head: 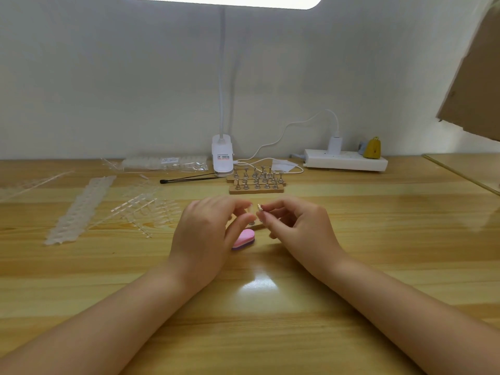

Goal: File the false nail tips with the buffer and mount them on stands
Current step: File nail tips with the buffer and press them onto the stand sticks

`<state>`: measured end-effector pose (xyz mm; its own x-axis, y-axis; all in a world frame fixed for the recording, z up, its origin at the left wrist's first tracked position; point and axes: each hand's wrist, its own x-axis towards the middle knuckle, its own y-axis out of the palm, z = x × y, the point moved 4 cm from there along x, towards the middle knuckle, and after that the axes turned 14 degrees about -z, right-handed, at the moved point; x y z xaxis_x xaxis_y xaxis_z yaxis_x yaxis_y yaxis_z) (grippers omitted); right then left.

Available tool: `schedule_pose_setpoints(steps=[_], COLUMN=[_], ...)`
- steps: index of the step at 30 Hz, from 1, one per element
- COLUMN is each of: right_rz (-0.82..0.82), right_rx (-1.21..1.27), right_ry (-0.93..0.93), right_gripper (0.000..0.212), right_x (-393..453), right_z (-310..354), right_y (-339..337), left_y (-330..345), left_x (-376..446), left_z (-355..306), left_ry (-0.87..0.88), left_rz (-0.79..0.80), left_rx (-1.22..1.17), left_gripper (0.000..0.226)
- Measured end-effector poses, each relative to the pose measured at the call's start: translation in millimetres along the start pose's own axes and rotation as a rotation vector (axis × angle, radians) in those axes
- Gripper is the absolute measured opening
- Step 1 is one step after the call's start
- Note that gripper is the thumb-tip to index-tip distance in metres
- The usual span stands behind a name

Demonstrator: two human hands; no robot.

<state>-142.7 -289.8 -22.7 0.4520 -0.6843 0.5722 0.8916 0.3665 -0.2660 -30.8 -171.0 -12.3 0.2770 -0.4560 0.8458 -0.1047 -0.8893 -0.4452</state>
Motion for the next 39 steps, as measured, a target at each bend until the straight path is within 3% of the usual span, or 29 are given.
schedule_pose_setpoints(steps=[21,28,31,39], right_rz=[-0.003,-0.008,-0.019,-0.093], right_rx=[-0.05,-0.102,-0.08,-0.004], right_ry=[-0.22,-0.366,-0.356,-0.103], right_gripper=[0.007,0.009,0.009,0.005], right_x=[-5.5,-7.3,-7.3,1.8], right_z=[13.0,17.5,16.2,2.7], right_y=[1.4,-3.0,-2.5,-3.6], left_y=[-1.8,-3.9,-4.0,-3.0], left_x=[0.3,1.9,2.3,-0.5], left_z=[-4.4,-6.5,-6.5,-8.0], left_ry=[0.075,0.061,0.041,-0.016], left_rz=[0.033,0.028,0.024,0.015], left_rx=[0.076,-0.009,-0.037,0.046], left_gripper=[0.036,0.035,0.035,0.043])
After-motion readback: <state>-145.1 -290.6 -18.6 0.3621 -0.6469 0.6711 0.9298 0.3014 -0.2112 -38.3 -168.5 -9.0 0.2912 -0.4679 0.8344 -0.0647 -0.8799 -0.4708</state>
